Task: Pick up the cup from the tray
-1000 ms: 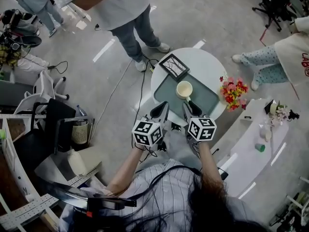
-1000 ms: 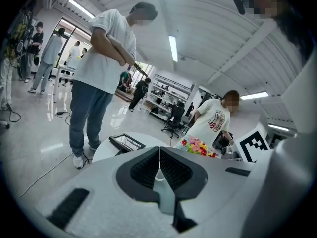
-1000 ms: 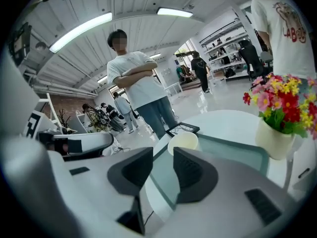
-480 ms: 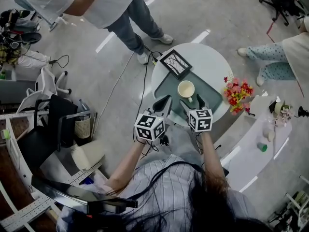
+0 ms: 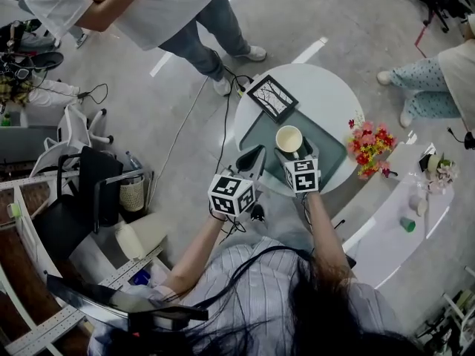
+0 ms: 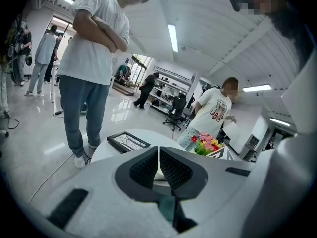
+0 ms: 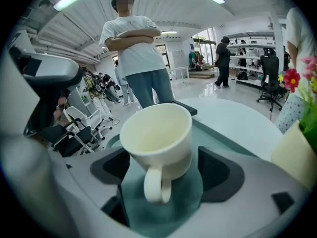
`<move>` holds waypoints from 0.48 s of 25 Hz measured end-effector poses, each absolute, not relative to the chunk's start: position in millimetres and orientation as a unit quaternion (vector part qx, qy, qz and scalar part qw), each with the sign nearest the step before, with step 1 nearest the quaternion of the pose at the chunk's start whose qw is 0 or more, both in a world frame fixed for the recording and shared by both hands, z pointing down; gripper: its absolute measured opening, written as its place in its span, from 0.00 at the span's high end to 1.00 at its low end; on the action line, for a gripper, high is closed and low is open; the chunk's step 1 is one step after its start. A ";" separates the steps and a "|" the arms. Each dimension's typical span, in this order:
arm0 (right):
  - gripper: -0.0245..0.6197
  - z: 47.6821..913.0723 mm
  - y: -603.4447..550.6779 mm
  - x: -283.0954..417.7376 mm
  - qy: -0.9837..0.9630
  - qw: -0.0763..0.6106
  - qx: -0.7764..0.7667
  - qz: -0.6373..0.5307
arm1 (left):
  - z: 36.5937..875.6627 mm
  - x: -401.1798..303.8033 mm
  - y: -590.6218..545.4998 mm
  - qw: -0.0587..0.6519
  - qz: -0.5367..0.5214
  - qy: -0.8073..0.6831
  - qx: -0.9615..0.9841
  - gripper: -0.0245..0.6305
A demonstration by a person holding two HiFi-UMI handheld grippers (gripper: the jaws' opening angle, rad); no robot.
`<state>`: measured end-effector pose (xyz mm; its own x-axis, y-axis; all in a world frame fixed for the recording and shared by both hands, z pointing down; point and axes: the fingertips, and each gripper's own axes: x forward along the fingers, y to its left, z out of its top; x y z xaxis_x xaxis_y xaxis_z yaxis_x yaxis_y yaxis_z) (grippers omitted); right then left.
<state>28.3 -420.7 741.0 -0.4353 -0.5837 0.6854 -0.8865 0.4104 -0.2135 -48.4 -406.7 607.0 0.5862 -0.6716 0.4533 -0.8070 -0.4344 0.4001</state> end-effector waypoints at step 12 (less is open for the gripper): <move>0.34 746.4 -439.7 17.7 -0.799 0.247 0.477 0.269 | 610.4 -62.1 -403.1 0.300 0.128 -0.444 0.835 0.94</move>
